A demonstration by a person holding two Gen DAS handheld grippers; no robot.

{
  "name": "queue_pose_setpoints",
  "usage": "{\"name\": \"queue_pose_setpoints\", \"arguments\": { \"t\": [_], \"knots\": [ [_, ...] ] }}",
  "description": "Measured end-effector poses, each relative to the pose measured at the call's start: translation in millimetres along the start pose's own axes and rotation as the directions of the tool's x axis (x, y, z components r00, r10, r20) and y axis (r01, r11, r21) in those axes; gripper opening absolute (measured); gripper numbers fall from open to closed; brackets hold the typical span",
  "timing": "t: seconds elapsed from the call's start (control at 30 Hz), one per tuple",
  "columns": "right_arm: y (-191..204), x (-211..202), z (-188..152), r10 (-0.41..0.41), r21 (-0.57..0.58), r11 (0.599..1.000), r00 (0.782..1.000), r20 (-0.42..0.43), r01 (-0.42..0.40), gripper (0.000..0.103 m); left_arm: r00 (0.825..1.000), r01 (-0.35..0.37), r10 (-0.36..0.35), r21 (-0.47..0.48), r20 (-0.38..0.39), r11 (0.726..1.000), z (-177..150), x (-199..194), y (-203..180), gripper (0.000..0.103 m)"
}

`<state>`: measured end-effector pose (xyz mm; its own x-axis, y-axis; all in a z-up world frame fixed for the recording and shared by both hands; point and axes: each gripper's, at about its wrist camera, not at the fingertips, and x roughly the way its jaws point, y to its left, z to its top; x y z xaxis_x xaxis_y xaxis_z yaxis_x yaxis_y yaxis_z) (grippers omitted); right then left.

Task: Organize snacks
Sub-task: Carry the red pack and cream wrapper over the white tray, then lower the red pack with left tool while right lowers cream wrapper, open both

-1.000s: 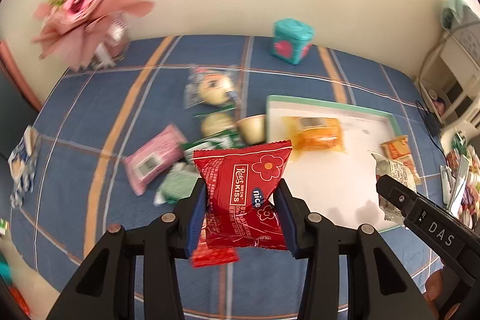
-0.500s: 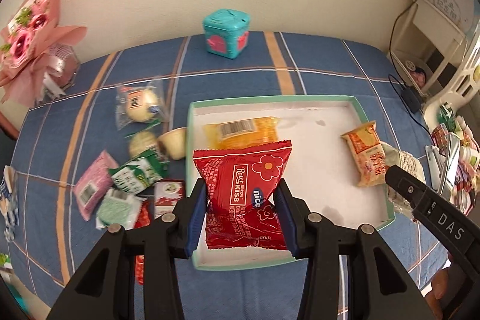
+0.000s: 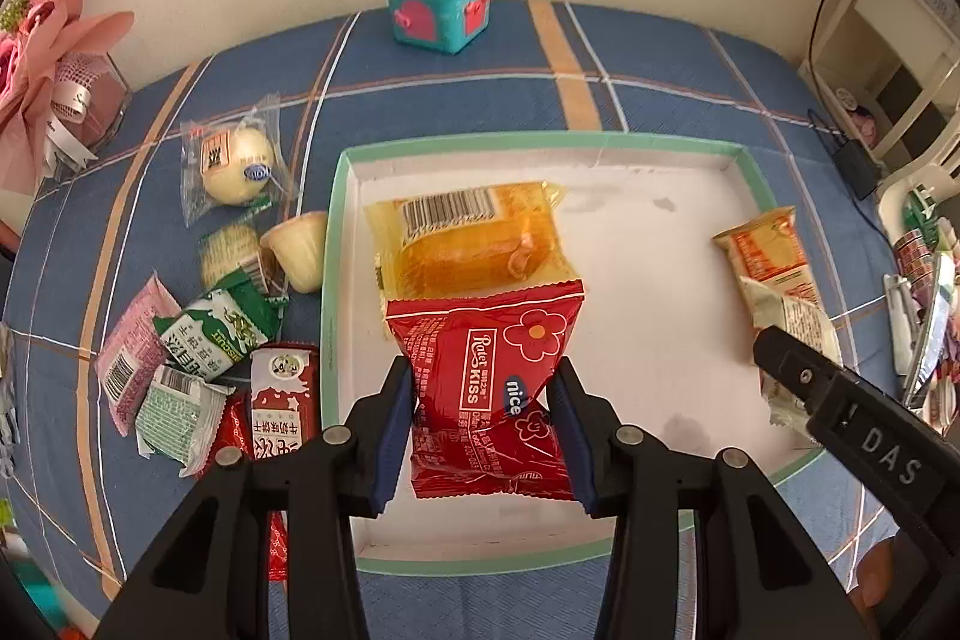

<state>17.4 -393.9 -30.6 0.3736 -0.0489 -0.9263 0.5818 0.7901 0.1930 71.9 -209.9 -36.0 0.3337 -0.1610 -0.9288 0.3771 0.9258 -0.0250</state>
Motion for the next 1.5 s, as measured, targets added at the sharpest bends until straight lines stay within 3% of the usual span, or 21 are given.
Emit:
{"name": "queue_pose_setpoints", "arguments": {
  "t": [0.27, 0.77, 0.83, 0.9, 1.1, 1.23, 1.37, 1.5],
  "knots": [
    [5.2, 15.0, -7.2, -0.027, -0.026, 0.999, 0.999, -0.046, 0.026, 0.056, 0.998, -0.006, 0.005, -0.011, -0.060, 1.000, -6.1, 19.5, 5.0, 0.046],
    [12.8, 34.4, -19.2, -0.101, -0.091, 0.992, 0.987, -0.121, 0.090, 0.057, 0.994, -0.016, 0.012, -0.035, -0.104, 0.999, -11.5, 33.4, 9.0, 0.047],
    [11.1, 36.9, -19.4, -0.107, -0.086, 0.992, 0.985, -0.132, 0.096, 0.057, 0.994, -0.015, 0.010, -0.042, -0.111, 0.999, -12.3, 34.8, 10.5, 0.049],
    [9.1, 39.7, -20.1, -0.112, -0.081, 0.992, 0.983, -0.145, 0.101, 0.057, 0.993, -0.018, 0.012, -0.053, -0.119, 0.998, -12.6, 35.8, 11.7, 0.060],
    [12.4, 47.5, -17.3, -0.127, -0.081, 0.990, 0.979, -0.159, 0.115, 0.058, 0.991, -0.020, 0.012, -0.056, -0.131, 0.998, -15.0, 37.8, 13.6, 0.068],
    [12.9, 41.9, -16.2, -0.123, -0.086, 0.990, 0.982, -0.143, 0.112, 0.066, 0.990, -0.018, 0.010, -0.059, -0.138, 0.998, -16.4, 37.4, 12.2, 0.069],
    [13.9, 30.8, -16.0, -0.126, -0.097, 0.989, 0.985, -0.118, 0.115, 0.067, 0.991, -0.018, 0.009, -0.066, -0.130, 0.998, -14.9, 32.9, 14.0, 0.070],
    [14.7, 14.5, -15.6, -0.118, -0.097, 0.989, 0.990, -0.076, 0.111, 0.067, 0.995, 0.002, -0.011, -0.084, -0.102, 0.996, -12.1, 21.5, 18.7, 0.081]
  ]
}}
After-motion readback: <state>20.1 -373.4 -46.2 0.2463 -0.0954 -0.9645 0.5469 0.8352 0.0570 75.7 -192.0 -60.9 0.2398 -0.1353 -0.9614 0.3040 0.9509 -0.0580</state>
